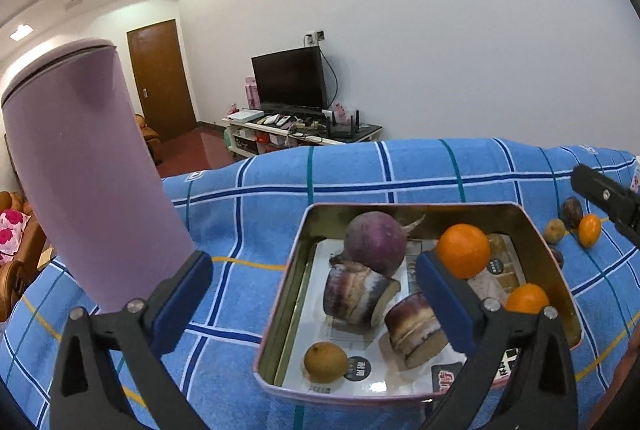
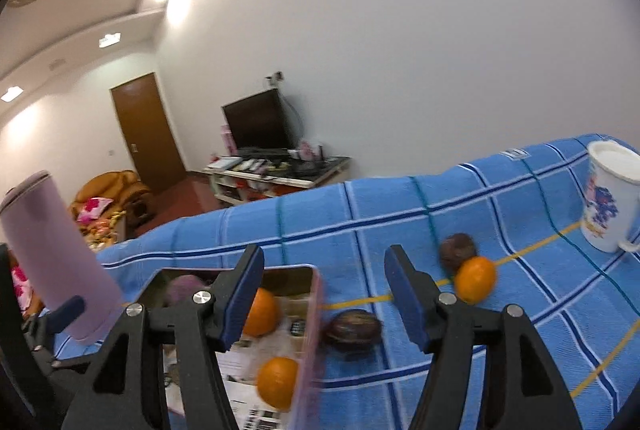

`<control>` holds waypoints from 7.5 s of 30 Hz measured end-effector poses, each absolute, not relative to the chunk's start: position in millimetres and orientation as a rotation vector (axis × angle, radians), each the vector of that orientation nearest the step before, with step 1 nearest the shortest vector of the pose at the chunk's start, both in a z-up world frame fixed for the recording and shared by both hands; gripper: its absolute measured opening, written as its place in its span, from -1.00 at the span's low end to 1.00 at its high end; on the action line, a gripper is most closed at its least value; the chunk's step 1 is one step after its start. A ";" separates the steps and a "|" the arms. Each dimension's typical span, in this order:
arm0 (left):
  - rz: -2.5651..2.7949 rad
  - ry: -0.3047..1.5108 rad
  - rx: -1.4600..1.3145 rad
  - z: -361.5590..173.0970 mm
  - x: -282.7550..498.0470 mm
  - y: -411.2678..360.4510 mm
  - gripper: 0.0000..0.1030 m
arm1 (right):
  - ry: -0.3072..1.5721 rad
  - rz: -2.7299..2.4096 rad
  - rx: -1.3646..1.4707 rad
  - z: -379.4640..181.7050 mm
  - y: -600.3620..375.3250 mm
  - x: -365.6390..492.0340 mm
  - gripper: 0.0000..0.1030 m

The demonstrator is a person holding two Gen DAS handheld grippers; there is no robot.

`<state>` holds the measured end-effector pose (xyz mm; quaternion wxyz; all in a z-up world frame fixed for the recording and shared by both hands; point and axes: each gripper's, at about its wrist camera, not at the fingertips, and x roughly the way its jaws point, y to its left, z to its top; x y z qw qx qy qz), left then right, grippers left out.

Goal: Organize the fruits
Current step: 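Grasp the dark brown round fruit with the right tool, then grasp the loose orange with the left tool while the right tool holds the brown fruit, then carry the orange and brown fruit over the tin and release both inside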

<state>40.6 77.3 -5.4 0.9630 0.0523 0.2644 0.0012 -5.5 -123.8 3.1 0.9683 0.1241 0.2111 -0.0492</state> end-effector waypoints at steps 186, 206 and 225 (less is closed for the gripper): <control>-0.123 0.500 0.041 17.3 0.8 52.9 -0.25 | 0.396 -0.025 0.033 18.7 -103.8 -76.2 -0.12; -0.011 0.559 0.059 2.0 32.6 86.1 -0.25 | 0.483 0.060 0.078 2.0 -56.1 -15.7 -0.12; 0.008 0.651 0.127 -18.5 46.3 75.4 -0.25 | 0.591 0.111 0.066 -16.5 -52.6 3.8 -0.12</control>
